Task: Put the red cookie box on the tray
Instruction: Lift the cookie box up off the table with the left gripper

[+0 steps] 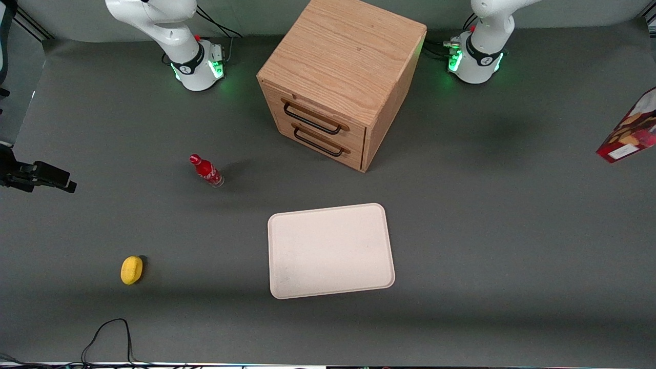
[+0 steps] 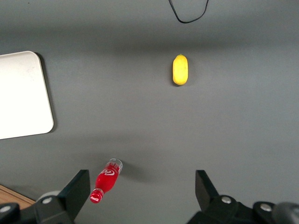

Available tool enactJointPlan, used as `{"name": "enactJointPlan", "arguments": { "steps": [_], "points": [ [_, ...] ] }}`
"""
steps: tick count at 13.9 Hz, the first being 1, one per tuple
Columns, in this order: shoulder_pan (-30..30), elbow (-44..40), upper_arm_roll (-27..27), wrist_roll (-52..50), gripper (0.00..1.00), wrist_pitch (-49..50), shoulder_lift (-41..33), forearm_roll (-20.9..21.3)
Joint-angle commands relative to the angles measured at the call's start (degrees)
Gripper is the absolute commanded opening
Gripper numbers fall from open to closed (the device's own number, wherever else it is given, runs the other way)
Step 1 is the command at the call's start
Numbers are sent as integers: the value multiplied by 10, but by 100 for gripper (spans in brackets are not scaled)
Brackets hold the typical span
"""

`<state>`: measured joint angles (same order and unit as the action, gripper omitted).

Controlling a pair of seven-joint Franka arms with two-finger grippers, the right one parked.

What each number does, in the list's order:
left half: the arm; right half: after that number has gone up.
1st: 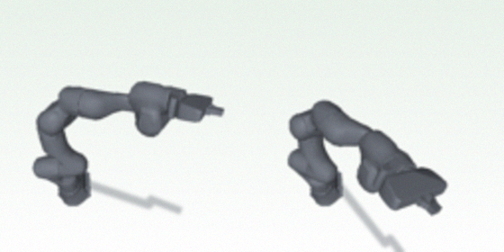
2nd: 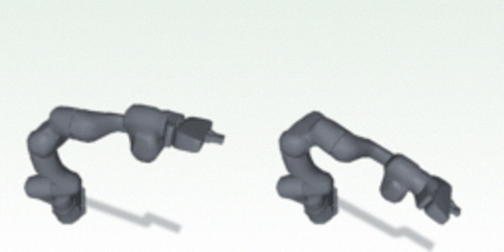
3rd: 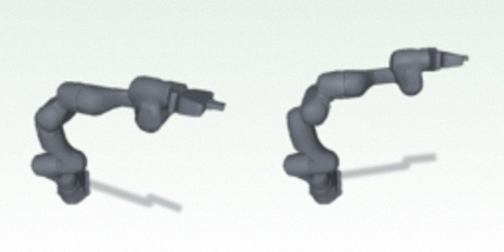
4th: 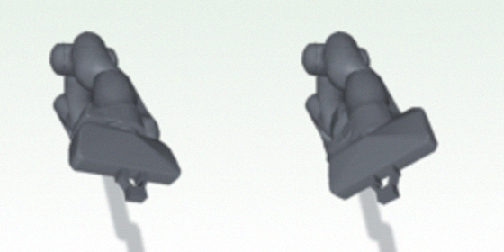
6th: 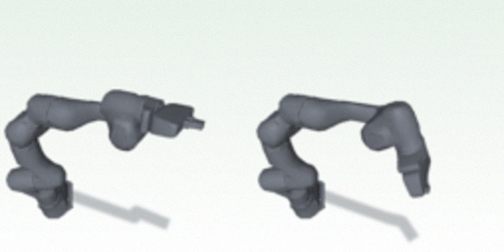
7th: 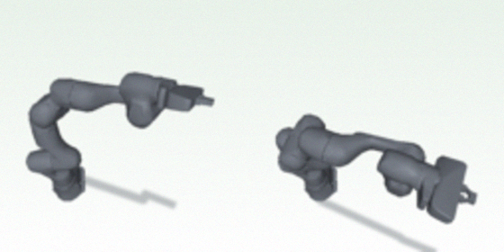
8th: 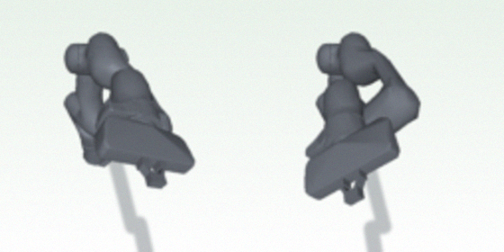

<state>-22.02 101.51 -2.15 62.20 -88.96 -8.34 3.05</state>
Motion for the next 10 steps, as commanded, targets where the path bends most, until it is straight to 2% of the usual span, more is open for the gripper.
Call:
{"name": "enactJointPlan", "arguments": {
  "steps": [1,3,6,8,10],
  "points": [
    [7,-72,-14,-42,0,35,38,16],
    [7,-117,-55,-137,0,40,74,14],
    [21,-248,-139,-300,0,104,180,18],
    [87,-333,-154,-438,0,135,247,34],
    [168,-375,-153,-595,0,131,289,35]
  ]
}}
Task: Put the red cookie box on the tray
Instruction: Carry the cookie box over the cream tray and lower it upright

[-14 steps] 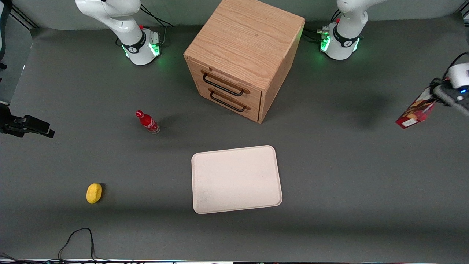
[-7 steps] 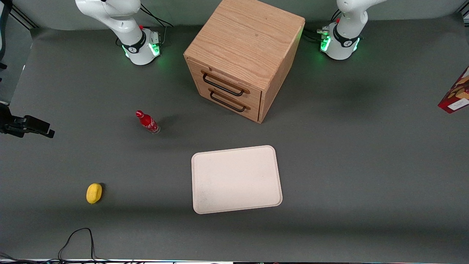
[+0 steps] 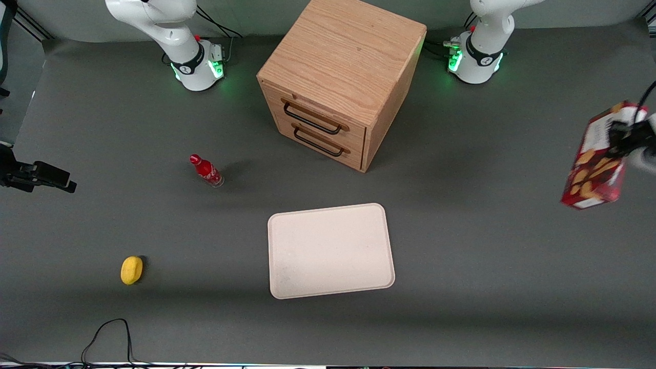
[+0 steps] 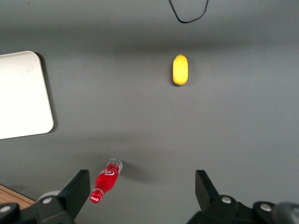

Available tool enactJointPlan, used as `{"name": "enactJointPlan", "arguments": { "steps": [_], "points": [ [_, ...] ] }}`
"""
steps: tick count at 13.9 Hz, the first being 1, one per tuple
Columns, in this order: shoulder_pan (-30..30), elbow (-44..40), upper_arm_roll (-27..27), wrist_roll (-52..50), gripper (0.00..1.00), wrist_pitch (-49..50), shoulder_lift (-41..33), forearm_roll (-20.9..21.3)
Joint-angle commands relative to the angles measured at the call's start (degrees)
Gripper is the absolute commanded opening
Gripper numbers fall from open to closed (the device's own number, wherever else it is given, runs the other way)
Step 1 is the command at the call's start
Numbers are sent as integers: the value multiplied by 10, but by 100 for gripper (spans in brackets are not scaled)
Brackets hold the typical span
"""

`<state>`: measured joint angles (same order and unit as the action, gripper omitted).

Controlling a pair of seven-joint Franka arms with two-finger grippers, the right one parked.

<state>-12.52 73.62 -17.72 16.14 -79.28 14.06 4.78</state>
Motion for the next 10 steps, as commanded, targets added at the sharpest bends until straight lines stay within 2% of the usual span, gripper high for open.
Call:
{"name": "enactJointPlan", "arguments": {
  "steps": [1,4,7,10],
  "points": [
    [118,-113,2,-204,0,29,84,18],
    [226,-175,4,-363,0,14,139,18],
    [322,-197,10,-505,0,-40,176,22],
    [369,-203,13,-556,0,-57,195,41]
  ]
}}
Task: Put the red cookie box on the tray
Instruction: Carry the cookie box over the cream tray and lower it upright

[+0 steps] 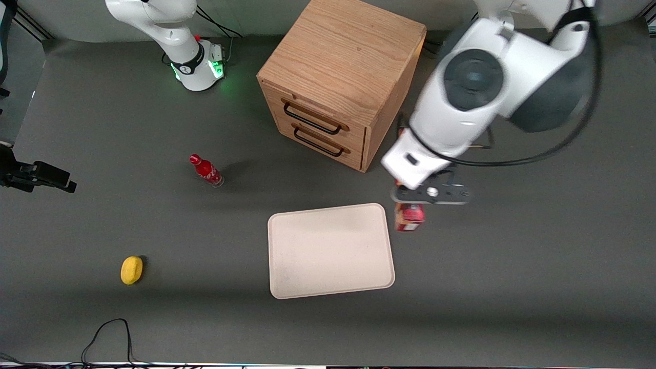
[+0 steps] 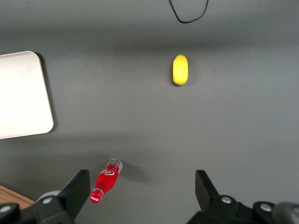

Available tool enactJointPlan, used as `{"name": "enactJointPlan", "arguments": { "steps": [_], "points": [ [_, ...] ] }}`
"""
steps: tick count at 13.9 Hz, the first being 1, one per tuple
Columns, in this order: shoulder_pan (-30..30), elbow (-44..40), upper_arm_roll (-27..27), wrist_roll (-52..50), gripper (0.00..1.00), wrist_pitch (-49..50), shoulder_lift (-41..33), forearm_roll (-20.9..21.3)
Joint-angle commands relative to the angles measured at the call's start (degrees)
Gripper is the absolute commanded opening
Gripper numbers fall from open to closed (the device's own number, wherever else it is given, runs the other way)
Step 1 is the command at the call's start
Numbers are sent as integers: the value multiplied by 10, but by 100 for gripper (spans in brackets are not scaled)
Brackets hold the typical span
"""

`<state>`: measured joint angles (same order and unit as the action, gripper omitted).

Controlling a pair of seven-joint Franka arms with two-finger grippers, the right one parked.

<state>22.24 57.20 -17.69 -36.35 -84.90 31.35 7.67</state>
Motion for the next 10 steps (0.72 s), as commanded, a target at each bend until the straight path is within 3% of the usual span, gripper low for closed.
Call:
{"name": "enactJointPlan", "arguments": {
  "steps": [1,10],
  "points": [
    [22,-38,13,-42,0,-14,27,12],
    [19,-29,47,-51,0,-176,181,19]
  ]
}}
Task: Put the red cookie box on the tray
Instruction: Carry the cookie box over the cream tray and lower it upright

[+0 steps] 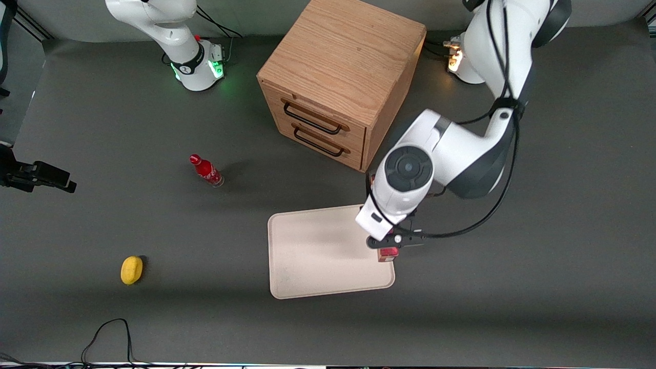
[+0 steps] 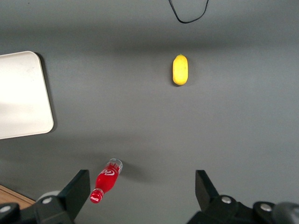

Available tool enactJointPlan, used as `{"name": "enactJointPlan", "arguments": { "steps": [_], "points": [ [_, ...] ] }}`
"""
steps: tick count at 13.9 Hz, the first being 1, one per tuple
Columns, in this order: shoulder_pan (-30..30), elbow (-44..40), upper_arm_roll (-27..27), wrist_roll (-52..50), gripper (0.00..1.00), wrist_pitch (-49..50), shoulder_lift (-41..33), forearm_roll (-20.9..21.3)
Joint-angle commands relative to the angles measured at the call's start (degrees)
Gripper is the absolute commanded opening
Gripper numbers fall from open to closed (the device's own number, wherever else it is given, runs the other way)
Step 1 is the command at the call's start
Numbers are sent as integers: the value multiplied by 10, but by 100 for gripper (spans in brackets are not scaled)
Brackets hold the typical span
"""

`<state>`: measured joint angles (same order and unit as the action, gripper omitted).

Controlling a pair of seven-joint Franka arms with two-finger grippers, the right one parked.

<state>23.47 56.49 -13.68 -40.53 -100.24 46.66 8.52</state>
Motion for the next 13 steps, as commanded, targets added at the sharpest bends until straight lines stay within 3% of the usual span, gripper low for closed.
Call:
{"name": "enactJointPlan", "arguments": {
  "steps": [1,9,10,11,12,13],
  "points": [
    [7,-22,7,-10,0,-36,40,11],
    [9,24,19,-10,2,-137,87,12],
    [9,24,19,-9,31,-138,87,13],
    [9,26,19,-9,81,-138,87,21],
    [9,28,19,-9,100,-135,85,26],
    [9,28,19,-9,100,-131,83,27]
  ]
}}
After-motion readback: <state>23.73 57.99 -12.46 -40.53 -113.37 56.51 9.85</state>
